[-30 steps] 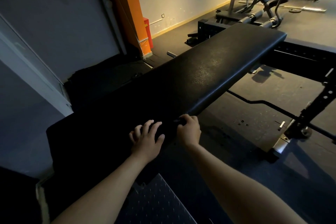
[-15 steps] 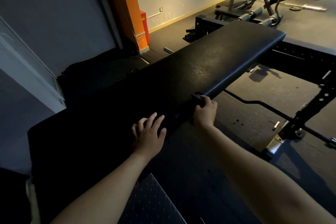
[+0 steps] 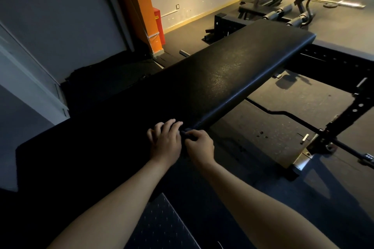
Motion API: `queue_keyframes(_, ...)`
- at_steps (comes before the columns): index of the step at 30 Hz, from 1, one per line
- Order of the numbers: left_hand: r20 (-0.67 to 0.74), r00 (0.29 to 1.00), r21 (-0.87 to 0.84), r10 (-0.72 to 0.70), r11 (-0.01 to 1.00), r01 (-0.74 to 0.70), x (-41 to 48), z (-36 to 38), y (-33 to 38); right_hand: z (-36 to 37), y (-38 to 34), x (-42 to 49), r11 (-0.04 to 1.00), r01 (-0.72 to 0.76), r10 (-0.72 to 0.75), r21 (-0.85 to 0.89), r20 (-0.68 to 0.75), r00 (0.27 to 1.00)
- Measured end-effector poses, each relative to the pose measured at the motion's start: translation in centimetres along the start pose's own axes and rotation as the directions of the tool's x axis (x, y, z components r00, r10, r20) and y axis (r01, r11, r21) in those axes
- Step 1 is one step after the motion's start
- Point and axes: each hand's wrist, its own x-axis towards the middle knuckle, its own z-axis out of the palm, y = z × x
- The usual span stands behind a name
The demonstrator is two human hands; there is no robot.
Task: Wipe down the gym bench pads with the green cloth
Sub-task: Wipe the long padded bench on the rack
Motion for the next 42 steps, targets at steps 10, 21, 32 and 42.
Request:
queue_keyframes(10,0.11,0.994,-0.011,0.007,1.0,-0.005,2.1,1.3,2.6,-8.0,-0.2,9.0,0.989,-0.066,0.103,0.135,-0.289,0.952)
queue_keyframes(21,0.072,0.996,-0.031,0.051,0.998,-0.048,2.5,1.8,2.0,-1.3,0.8,2.5,0.996,-0.056,0.071,0.066,-0.258,0.963)
queue_keyframes(32,0.083,0.996,-0.054,0.039,0.998,-0.035,2.2,1.6,1.8,-3.0,1.8,1.5,0.931,0.267,-0.258,-0.25,0.068,0.964)
queue_keyframes(42,0.11,0.993,-0.005,-0.046,0.999,0.047,5.9,2.6,9.1,-9.4,5.4,9.5,0.527,0.609,-0.496,-0.593,0.367,0.787)
